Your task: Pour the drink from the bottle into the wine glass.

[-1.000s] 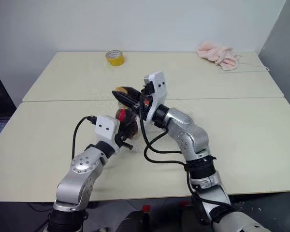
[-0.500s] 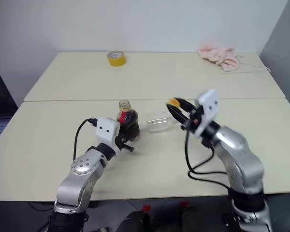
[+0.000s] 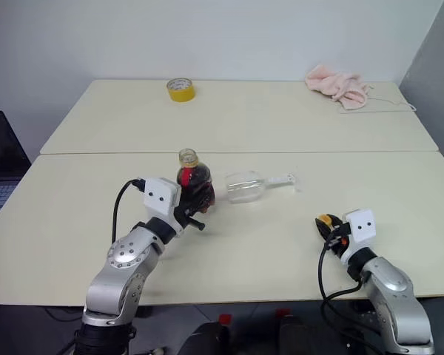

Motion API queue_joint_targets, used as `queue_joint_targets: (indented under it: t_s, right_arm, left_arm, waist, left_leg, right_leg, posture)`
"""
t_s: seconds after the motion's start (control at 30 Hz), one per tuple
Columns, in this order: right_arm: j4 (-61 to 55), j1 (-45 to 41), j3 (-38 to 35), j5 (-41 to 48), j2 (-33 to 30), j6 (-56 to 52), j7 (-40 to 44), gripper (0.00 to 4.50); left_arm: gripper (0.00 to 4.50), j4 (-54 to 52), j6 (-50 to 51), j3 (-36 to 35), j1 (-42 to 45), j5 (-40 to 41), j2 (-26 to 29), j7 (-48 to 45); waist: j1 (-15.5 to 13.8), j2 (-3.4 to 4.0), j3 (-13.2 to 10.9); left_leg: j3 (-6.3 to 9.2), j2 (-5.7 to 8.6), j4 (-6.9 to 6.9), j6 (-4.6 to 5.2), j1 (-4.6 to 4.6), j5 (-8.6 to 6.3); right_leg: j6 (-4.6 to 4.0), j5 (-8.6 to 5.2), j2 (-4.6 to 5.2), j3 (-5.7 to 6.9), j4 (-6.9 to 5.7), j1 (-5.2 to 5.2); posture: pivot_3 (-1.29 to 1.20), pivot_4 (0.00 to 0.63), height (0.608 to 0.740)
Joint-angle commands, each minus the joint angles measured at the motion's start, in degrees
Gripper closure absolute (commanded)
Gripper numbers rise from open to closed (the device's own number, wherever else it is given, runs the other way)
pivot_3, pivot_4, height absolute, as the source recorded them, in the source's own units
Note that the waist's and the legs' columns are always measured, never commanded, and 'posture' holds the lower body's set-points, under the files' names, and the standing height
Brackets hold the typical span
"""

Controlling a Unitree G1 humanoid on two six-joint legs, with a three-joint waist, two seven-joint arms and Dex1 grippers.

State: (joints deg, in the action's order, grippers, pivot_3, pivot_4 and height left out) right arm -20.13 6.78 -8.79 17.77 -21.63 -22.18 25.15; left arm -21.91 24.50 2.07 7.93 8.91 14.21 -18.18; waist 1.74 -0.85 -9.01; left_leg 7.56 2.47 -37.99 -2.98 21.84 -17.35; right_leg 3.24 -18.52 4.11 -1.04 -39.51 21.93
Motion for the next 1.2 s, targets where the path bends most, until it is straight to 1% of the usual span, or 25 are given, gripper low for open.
queue_joint_targets:
  t_s: [0.03, 0.07, 0.13, 0.23, 0.27, 0.33, 0.5, 0.57, 0.67, 0.73, 0.8, 0.93, 1.03, 1.2]
  right_arm:
    - [0.9, -0.2, 0.2, -0.6, -0.3, 2.2, 0.8, 2.92]
    - [1.1, -0.2, 0.2, -0.6, -0.5, 2.2, 1.0, 2.53]
    - [1.1, 0.0, 0.5, -0.6, -1.3, 1.9, 2.0, 1.95]
    - [1.4, 0.7, 1.2, -1.1, -3.6, 1.6, 4.3, 0.93]
    - [1.4, 0.9, 1.5, -1.1, -4.2, 1.4, 4.8, 0.51]
    - [1.3, 1.4, 2.2, -1.7, -5.5, 1.8, 5.9, 0.01]
    - [0.7, 2.6, 3.1, -2.3, -7.9, 2.7, 8.0, 0.0]
    - [-1.0, 2.0, 2.2, -2.2, -9.2, 3.9, 8.7, 0.0]
    - [-6.2, -3.5, 0.6, 2.7, -9.9, 0.4, 9.3, 0.0]
    - [-8.3, -6.2, 1.6, 4.1, -10.2, -1.5, 9.6, 0.0]
    - [-10.3, -9.1, 3.6, 5.4, -10.0, -4.0, 9.8, 0.0]
    - [-14.5, -17.9, 9.9, 10.2, -8.5, -11.4, 10.4, 0.0]
    - [-15.0, -21.0, 12.0, 11.7, -8.3, -14.5, 10.3, 0.0]
    - [-11.4, -27.8, 16.6, 9.7, -7.5, -15.1, 10.7, 0.0]
  left_arm:
    - [3.76, -1.2, -2.1, -0.7, 1.2, 0.4, 0.0, -0.2]
    - [3.76, -1.2, -2.2, -0.7, 1.1, 0.4, 0.0, -0.2]
    - [3.76, -1.2, -2.2, -0.8, 1.1, 0.4, 0.0, -0.2]
    - [3.76, -1.2, -2.3, -0.9, 0.9, 0.3, 0.0, -0.1]
    - [3.76, -1.1, -2.3, -0.9, 0.9, 0.4, 0.0, -0.1]
    - [3.76, -1.0, -2.4, -1.0, 0.9, 0.3, 0.0, 0.0]
    - [3.76, -0.8, -3.0, -1.2, 0.8, 0.2, -0.2, 0.3]
    - [3.76, -0.4, -3.8, -1.9, 1.0, 0.2, -0.3, 0.8]
    - [3.76, 1.8, -4.7, -3.6, 1.8, 1.2, 0.0, 0.3]
    - [3.76, 3.6, -5.4, -4.8, 2.5, 1.8, -0.1, 0.0]
    - [3.76, 5.7, -6.3, -5.8, 3.4, 2.1, 0.0, -0.1]
    - [3.76, 11.6, -10.9, -7.8, 6.2, 2.2, 0.5, -0.7]
    - [3.77, 15.1, -14.1, -8.3, 7.7, 2.0, 0.4, -1.0]
    - [3.78, 25.1, -20.4, -9.1, 12.4, 1.8, 0.2, -1.7]
  waist:
    - [-0.1, 0.0, 0.0]
    - [-0.1, 0.0, 0.0]
    - [-0.1, 0.0, 0.0]
    - [-0.1, 0.0, 0.0]
    - [-0.1, 0.0, 0.0]
    - [-0.1, 0.0, 0.0]
    - [-0.1, 0.0, 0.0]
    - [-0.1, 0.0, 0.0]
    - [0.1, 0.0, 0.0]
    - [0.1, 0.01, 0.0]
    - [-0.1, 0.0, 0.0]
    - [-0.1, -0.01, 0.0]
    - [-0.3, -0.04, 0.0]
    - [-0.3, -0.05, 0.0]
  left_leg:
    - [0.01, 0.0, -0.01, 0.0, -0.01, 0.0]
    - [0.01, 0.0, -0.01, 0.0, -0.01, 0.0]
    - [0.02, 0.0, -0.01, 0.0, -0.02, 0.0]
    - [0.03, 0.01, -0.02, 0.0, -0.02, 0.0]
    - [0.05, 0.01, -0.02, 0.0, -0.04, 0.0]
    - [0.06, 0.0, -0.01, 0.0, -0.06, 0.0]
    - [0.08, 0.0, -0.01, 0.0, -0.09, 0.0]
    - [0.08, 0.0, -0.01, 0.0, -0.09, 0.0]
    - [0.05, -0.01, -0.01, 0.0, -0.11, 0.0]
    - [0.06, -0.06, 0.0, 0.0, -0.12, 0.0]
    - [0.15, -0.05, -0.01, 0.0, -0.11, 0.0]
    - [0.16, -0.01, -0.02, -0.01, -0.07, 0.0]
    - [0.22, 0.0, -0.07, -0.01, -0.07, 0.0]
    - [0.23, 0.06, -0.12, -0.01, -0.08, 0.01]
  right_leg:
    - [0.0, 0.0, 0.0, 0.01, 0.02, -0.03]
    - [0.0, 0.0, 0.0, 0.01, 0.03, -0.04]
    - [0.0, 0.0, 0.01, 0.02, 0.04, -0.06]
    - [0.0, 0.0, 0.01, 0.03, 0.07, -0.1]
    - [0.0, 0.0, 0.01, 0.05, 0.1, -0.15]
    - [0.0, 0.0, 0.01, 0.07, 0.14, -0.19]
    - [0.0, 0.0, 0.01, 0.09, 0.17, -0.24]
    - [0.0, 0.0, 0.01, 0.09, 0.19, -0.26]
    - [0.0, 0.0, 0.0, 0.08, 0.2, -0.26]
    - [0.0, 0.0, -0.05, 0.09, 0.21, -0.26]
    - [0.0, 0.0, -0.06, 0.16, 0.21, -0.28]
    - [0.01, 0.01, -0.01, 0.19, 0.42, -0.36]
    - [0.01, 0.01, 0.01, 0.23, 0.44, -0.41]
    - [0.03, 0.02, 0.08, 0.27, 0.45, -0.44]
  posture:
    - [0.0, 0.15, 0.74]
    - [0.0, 0.15, 0.74]
    - [0.0, 0.15, 0.74]
    - [0.0, 0.15, 0.74]
    - [0.0, 0.15, 0.74]
    - [0.0, 0.15, 0.74]
    - [0.0, 0.15, 0.74]
    - [0.0, 0.15, 0.74]
    - [0.0, 0.15, 0.74]
    - [0.0, 0.15, 0.74]
    - [0.0, 0.15, 0.74]
    - [0.0, 0.15, 0.74]
    - [0.0, 0.15, 0.74]
    - [0.0, 0.15, 0.74]
